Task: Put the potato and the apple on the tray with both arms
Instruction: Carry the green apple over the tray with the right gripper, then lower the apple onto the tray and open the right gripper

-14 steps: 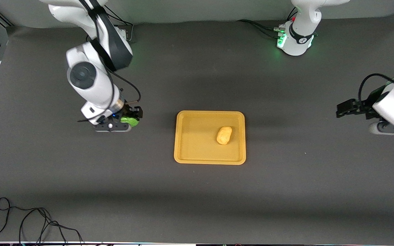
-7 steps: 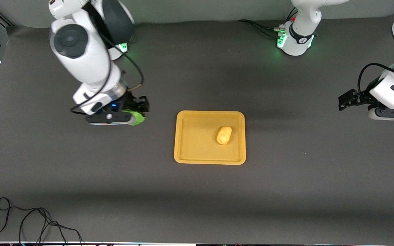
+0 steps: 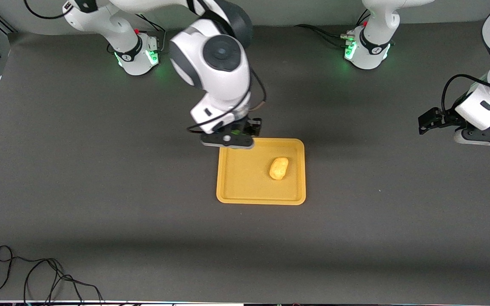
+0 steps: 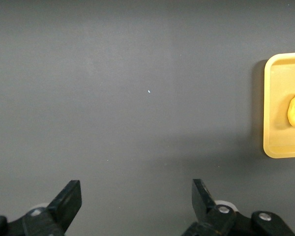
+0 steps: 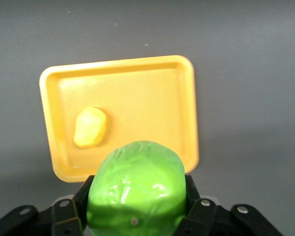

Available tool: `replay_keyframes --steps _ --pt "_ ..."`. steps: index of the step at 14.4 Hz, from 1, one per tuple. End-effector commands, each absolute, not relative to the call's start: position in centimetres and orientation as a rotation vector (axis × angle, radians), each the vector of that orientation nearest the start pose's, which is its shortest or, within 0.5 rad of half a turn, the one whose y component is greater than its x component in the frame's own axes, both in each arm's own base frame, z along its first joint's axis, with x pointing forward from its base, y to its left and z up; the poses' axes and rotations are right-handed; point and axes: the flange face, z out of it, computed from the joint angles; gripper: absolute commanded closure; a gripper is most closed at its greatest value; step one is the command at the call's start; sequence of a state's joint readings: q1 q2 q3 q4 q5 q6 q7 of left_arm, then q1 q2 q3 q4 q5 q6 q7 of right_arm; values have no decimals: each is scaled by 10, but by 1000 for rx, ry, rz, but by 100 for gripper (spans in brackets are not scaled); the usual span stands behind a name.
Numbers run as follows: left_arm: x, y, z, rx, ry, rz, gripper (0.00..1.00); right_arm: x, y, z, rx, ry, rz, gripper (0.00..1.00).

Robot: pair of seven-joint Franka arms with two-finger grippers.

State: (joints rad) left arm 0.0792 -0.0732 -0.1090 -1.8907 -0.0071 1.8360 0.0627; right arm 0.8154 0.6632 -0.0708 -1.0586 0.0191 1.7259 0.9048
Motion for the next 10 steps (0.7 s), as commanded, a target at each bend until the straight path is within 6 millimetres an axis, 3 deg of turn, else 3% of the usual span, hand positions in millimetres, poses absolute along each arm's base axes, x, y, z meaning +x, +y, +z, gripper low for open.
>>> replay_keyframes --steps 1,3,6,8,10 --pt "541 -19 537 -3117 175 -87 0 557 527 398 -3120 266 -72 58" --pt "541 -19 535 -3118 175 -80 0 566 530 346 -3138 270 -76 58" --pt "541 -19 531 -3120 175 -56 0 574 523 284 -3106 279 -132 58" --pt "542 -19 530 -3120 176 -54 0 575 522 253 -3097 276 -150 58" --pt "542 -19 529 -3120 176 -54 0 574 520 235 -3126 265 -148 58"
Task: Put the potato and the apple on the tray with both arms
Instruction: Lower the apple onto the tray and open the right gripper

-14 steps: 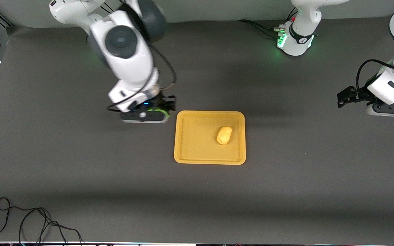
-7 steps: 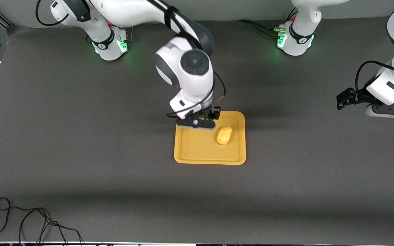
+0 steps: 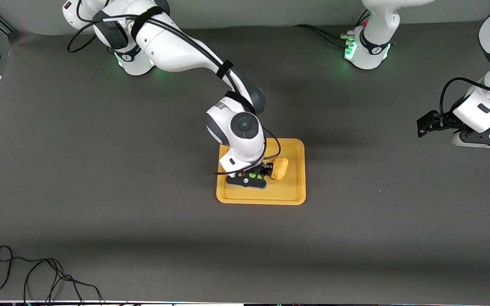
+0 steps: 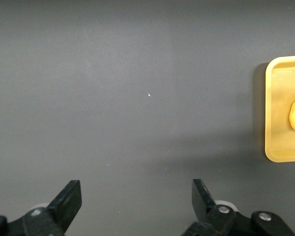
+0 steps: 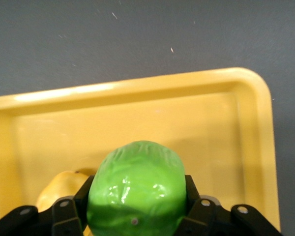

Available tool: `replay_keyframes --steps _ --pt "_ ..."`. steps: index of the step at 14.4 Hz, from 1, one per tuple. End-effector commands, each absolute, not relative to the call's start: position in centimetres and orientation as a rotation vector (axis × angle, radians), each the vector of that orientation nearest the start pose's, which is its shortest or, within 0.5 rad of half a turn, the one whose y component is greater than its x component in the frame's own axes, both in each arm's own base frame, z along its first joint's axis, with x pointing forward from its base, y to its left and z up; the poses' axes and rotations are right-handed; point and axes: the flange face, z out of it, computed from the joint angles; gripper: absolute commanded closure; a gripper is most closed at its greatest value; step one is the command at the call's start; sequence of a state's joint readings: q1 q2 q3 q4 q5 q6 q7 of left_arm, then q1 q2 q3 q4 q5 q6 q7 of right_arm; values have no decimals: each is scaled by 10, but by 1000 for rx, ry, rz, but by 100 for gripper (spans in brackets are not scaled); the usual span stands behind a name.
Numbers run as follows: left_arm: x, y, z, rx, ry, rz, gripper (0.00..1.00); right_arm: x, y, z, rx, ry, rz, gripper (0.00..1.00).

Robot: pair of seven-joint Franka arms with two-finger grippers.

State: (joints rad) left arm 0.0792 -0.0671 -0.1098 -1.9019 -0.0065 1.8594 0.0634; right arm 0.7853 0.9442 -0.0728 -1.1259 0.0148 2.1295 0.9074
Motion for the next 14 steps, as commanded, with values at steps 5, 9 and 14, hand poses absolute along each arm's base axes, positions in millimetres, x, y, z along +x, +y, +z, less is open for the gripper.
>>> replay_keyframes --steps 5,9,14 --pt "543 -19 527 -3120 176 -49 0 575 517 208 -3149 248 -166 58" --pt "545 -19 525 -3121 176 -52 0 574 516 198 -3156 250 -157 58" --pt "545 -20 525 -3121 178 -49 0 577 503 188 -3176 269 -137 57"
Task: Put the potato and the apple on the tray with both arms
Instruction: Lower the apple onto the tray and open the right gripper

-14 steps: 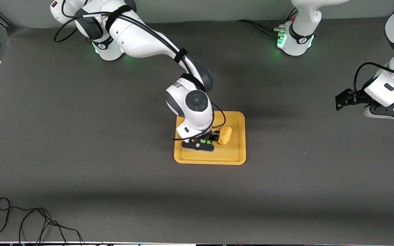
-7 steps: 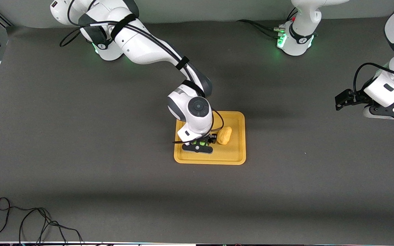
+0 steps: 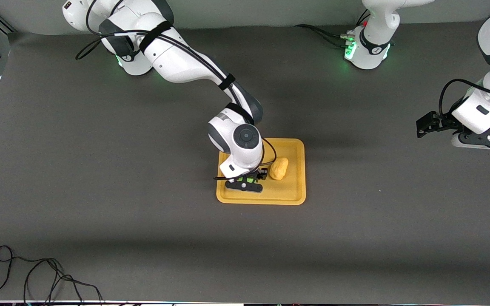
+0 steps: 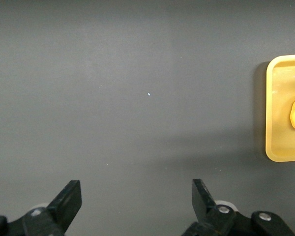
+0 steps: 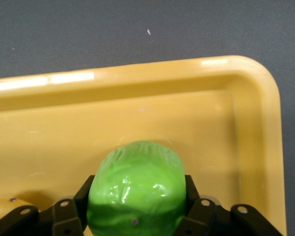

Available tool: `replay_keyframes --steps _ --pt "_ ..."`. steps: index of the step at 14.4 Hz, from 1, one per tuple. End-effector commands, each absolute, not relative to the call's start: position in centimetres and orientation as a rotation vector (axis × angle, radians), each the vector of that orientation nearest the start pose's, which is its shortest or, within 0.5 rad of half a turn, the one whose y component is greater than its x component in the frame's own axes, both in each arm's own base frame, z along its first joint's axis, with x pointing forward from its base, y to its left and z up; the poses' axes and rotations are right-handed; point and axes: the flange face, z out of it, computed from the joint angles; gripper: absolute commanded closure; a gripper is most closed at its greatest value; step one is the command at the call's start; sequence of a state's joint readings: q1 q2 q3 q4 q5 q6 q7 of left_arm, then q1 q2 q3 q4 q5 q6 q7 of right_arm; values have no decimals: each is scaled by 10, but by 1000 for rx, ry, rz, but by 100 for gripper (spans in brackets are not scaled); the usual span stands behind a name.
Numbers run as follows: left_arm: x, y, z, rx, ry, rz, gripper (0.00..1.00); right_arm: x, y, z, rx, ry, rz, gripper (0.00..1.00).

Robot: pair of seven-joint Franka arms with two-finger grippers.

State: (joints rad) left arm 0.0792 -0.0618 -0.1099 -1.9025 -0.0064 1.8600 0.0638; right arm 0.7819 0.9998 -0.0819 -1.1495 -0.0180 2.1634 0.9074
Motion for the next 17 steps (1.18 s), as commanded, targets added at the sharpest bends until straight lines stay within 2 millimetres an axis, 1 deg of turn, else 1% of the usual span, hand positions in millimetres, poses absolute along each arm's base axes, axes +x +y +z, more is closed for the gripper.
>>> replay_keyframes --steps 1,2,3,4,5,6,7,8,9,11,12,14,15,16,17 --pt "545 -20 525 -3121 176 -49 0 578 503 188 -3176 274 -137 55" --pt "545 -20 525 -3121 176 -49 0 578 502 188 -3174 290 -137 24" --pt "545 -20 525 -3121 178 -49 0 580 500 191 -3171 295 -137 0" --pt "545 -20 525 -3121 178 -52 0 586 496 197 -3165 302 -144 0" --pt "545 -20 526 -3121 178 -54 0 589 494 208 -3159 306 -147 0" --pt "546 -19 527 -3121 176 -54 0 593 489 226 -3157 324 -139 0" --pt "546 -19 527 -3121 176 -56 0 594 487 251 -3163 337 -125 0" --pt "546 -19 528 -3121 176 -59 0 594 484 283 -3165 353 -105 0" --pt "547 -19 528 -3121 176 -61 0 590 482 323 -3153 370 -78 0" --pt "547 -18 530 -3121 173 -64 0 585 470 397 -3124 415 -11 0" --pt "547 -18 531 -3121 173 -66 0 581 460 432 -3121 431 8 0" --pt "547 -18 532 -3121 173 -66 0 572 436 488 -3121 450 31 0" --pt "547 -18 532 -3121 173 -68 0 566 426 517 -3112 425 8 0" --pt "547 -18 532 -3121 173 -68 0 557 416 534 -3129 375 28 0" --pt "547 -17 532 -3121 171 -66 0 549 400 549 -3158 324 66 0"
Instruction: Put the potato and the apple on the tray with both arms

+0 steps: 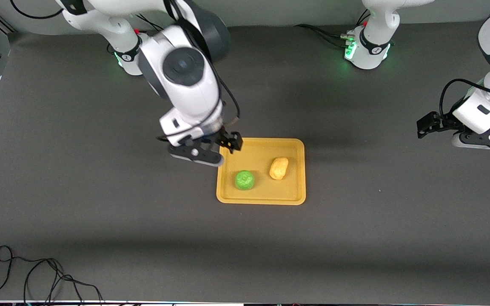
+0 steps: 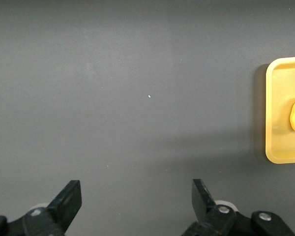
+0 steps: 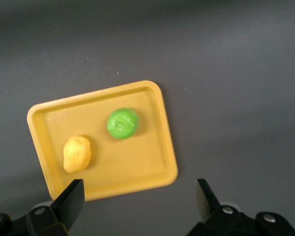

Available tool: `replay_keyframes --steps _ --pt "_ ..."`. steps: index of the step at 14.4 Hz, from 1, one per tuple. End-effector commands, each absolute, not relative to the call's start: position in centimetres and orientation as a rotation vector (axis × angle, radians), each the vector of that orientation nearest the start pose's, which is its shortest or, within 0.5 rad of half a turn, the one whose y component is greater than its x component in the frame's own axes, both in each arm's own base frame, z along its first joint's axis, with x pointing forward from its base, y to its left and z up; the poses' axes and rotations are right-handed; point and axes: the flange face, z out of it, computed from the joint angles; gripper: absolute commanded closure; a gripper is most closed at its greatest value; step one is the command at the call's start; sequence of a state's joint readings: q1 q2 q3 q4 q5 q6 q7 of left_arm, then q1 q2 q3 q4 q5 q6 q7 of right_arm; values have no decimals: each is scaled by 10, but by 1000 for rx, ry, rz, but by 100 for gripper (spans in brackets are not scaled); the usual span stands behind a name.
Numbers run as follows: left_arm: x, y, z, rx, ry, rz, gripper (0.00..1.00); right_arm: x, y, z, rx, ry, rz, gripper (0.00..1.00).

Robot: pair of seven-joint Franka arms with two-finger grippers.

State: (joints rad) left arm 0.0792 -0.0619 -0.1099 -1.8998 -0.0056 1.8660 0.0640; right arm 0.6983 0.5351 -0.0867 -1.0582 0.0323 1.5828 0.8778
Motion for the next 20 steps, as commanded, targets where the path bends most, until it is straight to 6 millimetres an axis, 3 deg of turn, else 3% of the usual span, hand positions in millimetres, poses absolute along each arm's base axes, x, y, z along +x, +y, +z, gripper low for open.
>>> replay_keyframes --steps 1,2,5,8,10,12,15,17,20 --pt "547 -18 531 -3121 173 -61 0 549 371 567 -3182 285 95 0" --pt "547 -18 531 -3121 173 -59 0 547 350 583 -3193 226 104 0" --pt "547 -19 530 -3122 173 -54 0 547 240 613 -3161 167 124 0" --pt "547 -18 532 -3121 173 -64 0 545 134 626 -3120 88 104 0" --pt "546 -20 547 -3120 206 -42 0 548 78 627 -3109 52 96 0" --pt "549 -22 560 -3118 244 -1 0 552 36 626 -3104 54 90 0" --pt "546 -23 568 -3107 337 21 0 558 -6 616 -3131 -12 57 0" --pt "546 -22 566 -3092 358 25 0 562 -18 607 -3134 -17 48 0" --pt "547 -21 567 -3089 356 11 0 556 -21 617 -3153 -19 44 0"
